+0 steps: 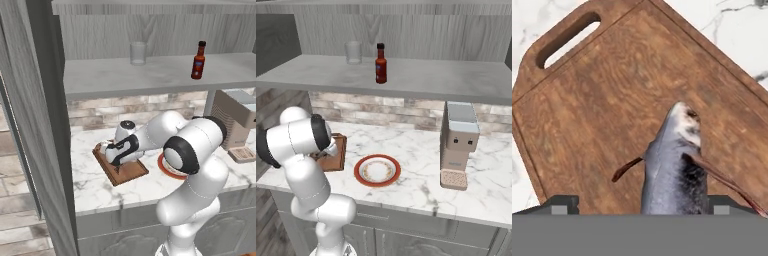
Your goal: Pick the fish from the plate and place it on the cutting board. Then pick the condiment bottle from the cabinet and place it next to the cutting board.
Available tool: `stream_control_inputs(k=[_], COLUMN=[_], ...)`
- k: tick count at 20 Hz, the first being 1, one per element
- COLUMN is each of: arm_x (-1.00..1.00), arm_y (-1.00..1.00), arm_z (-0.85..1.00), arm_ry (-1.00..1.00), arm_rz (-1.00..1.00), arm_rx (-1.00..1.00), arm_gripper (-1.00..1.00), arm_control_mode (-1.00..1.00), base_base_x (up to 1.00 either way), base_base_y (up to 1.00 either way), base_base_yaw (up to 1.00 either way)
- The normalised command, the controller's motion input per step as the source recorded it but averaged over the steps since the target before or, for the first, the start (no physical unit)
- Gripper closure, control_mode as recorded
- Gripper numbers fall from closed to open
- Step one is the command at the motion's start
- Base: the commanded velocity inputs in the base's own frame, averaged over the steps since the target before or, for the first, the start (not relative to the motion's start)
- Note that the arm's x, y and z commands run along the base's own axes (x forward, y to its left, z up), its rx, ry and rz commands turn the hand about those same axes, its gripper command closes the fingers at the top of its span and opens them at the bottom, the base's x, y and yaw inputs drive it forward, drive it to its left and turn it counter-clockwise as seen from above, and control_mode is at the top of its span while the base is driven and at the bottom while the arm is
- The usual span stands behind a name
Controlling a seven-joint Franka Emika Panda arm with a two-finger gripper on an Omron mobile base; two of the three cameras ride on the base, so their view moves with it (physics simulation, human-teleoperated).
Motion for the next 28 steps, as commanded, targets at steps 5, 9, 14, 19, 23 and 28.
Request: stream_control_inputs(k=[5,9,14,19,23,28], arm_x=[-0.10,-0.16,-0.19,-0.16,-0.13,-0.09], arm_y=[0.00,0.00,-0.04,-0.10,-0.08,-0.05], arm_z=[0.13,0.13,0.06,0.07,0.18,0.24], arm_ry=[-0.05,-0.02,0.00,0.00,0.00,0.00], arm_rz=[0.00,0.00,0.00,0.00,0.00,0.00], arm_rx=[0.04,0.02,0.00,0.00,0.00,0.00], arm_gripper=[-1.00,-1.00,-1.00,-1.00,-1.00,-1.00], arm_control_mode=[-1.00,-1.00,-1.00,-1.00,-1.00,-1.00], base_base_x=[0.00,0.00,0.00,0.00,0.00,0.00], base_base_y=[0.00,0.00,0.00,0.00,0.00,0.00], base_base_yaw=[0.00,0.00,0.00,0.00,0.00,0.00])
